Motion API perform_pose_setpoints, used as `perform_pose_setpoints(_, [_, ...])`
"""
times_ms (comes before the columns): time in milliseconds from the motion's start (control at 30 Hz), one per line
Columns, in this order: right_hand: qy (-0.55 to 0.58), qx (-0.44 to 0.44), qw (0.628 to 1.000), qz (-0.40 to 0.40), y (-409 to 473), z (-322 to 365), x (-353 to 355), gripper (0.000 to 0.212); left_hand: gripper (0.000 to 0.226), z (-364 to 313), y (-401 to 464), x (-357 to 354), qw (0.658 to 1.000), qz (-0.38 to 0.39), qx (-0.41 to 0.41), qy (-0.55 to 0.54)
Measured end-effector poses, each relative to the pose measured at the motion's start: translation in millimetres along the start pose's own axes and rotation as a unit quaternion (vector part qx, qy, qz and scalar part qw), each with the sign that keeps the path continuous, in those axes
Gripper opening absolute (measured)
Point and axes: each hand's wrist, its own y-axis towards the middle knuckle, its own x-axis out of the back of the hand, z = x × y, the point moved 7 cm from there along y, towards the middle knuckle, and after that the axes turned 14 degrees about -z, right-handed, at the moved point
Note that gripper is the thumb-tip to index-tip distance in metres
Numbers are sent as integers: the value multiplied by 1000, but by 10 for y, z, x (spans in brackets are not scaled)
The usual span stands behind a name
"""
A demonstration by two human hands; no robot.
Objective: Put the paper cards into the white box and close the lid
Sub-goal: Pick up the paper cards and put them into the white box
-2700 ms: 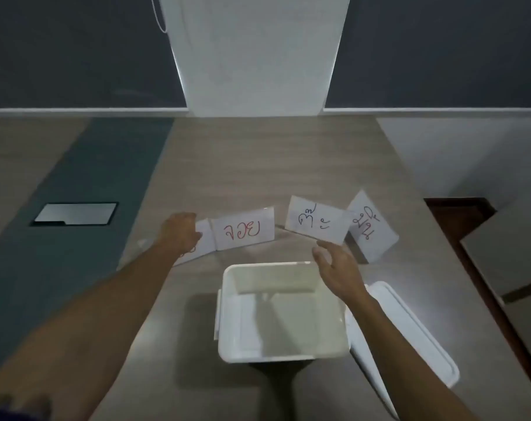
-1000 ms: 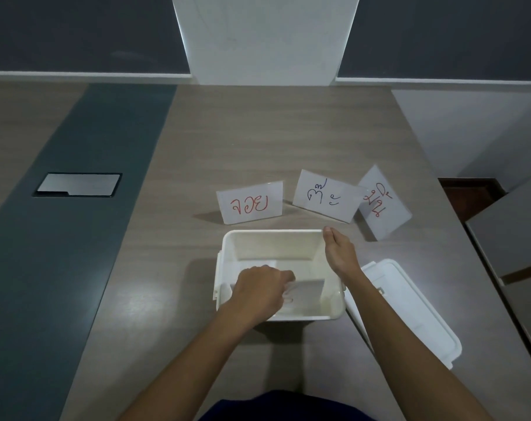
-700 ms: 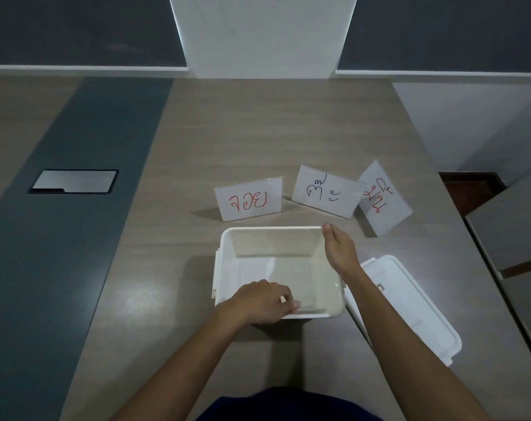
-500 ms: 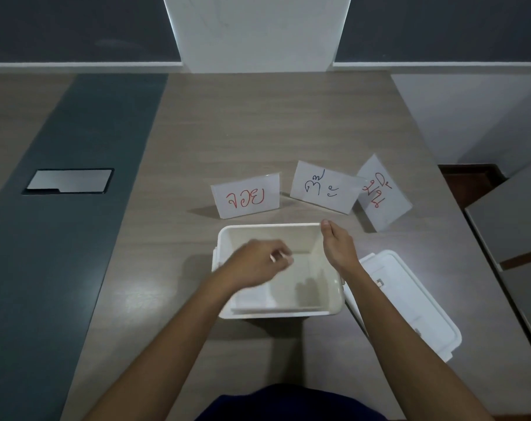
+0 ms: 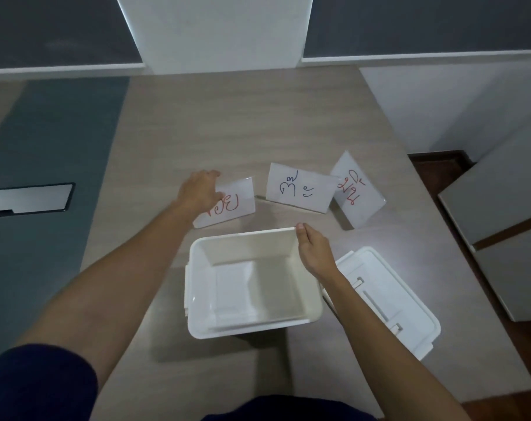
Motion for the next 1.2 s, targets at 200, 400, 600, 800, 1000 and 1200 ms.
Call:
perform_pose_setpoints(200, [4, 3, 1000, -3, -47, -28, 34, 41, 44, 52, -160, -67, 1000, 9, 14, 25])
perform_pose_setpoints(400, [-11, -13, 1000, -12, -39, -193, 158, 42, 45, -212, -427, 388, 995, -102, -16, -2])
perform_pose_setpoints(600, [-24, -30, 999, -33, 24, -382, 347, 40, 35, -610, -934, 990, 978, -194, -57, -44])
perform_pose_setpoints(800, [-25, -45, 998, -39, 50, -477, 389, 40, 34, -852, -1645, 841, 967, -170, -154, -108])
perform_pose_setpoints(1000, [-25, -70, 996, -40, 40, -580, 336, 38, 35, -787, -1908, 146, 988, -30, -127, -87])
perform_pose_setpoints(1200, [-21, -76, 996, -38, 49, -652, 378, 38, 38, -855, -2062, -393, 981, 103, -154, -66])
